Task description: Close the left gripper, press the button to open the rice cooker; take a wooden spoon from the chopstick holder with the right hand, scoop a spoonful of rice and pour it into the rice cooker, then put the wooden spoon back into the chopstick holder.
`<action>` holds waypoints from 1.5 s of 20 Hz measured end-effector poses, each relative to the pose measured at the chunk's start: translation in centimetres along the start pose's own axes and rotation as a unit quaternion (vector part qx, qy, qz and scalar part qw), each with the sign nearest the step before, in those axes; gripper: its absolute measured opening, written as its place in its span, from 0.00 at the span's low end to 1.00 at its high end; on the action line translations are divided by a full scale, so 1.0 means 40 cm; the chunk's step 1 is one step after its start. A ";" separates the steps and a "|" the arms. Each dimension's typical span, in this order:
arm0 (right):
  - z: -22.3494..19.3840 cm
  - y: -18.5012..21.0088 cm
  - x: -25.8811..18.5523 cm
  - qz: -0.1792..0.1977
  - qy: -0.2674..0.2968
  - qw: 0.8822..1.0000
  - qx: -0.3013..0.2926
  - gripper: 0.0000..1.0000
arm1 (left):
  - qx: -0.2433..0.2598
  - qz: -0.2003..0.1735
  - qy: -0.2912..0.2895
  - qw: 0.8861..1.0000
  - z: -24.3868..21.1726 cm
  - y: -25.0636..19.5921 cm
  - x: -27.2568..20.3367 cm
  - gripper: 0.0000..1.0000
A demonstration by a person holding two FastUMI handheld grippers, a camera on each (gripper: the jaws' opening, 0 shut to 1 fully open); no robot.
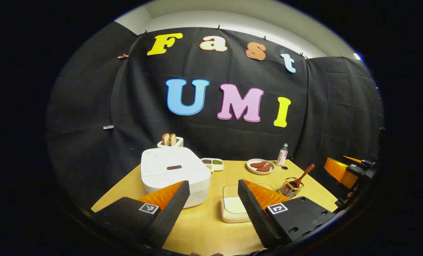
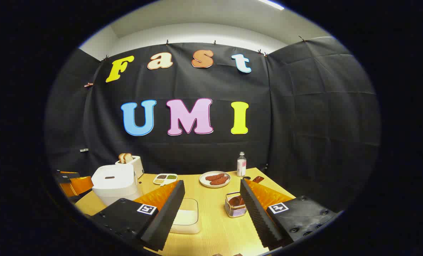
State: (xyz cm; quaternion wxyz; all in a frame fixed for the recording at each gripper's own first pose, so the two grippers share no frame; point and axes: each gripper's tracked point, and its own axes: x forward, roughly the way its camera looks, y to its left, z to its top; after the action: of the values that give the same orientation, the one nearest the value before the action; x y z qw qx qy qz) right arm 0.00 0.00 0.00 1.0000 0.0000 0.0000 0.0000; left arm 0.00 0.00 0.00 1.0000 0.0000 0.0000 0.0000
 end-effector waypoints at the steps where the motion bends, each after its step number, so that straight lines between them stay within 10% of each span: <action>1: 0.007 -0.005 0.001 -0.002 -0.003 1.000 -0.001 0.98 | 0.002 0.001 -0.001 1.000 0.002 0.004 -0.002 0.94; 30: -0.001 -0.001 -0.032 0.023 0.002 1.000 -0.015 0.98 | -0.001 0.092 0.043 0.995 0.020 0.226 0.043 0.95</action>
State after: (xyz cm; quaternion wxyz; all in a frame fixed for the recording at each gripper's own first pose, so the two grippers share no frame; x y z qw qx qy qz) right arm -1.28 -0.05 -0.03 0.9996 -0.0153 0.0023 0.0226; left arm 1.72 9.06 0.80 0.9949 -0.0010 0.0426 0.0915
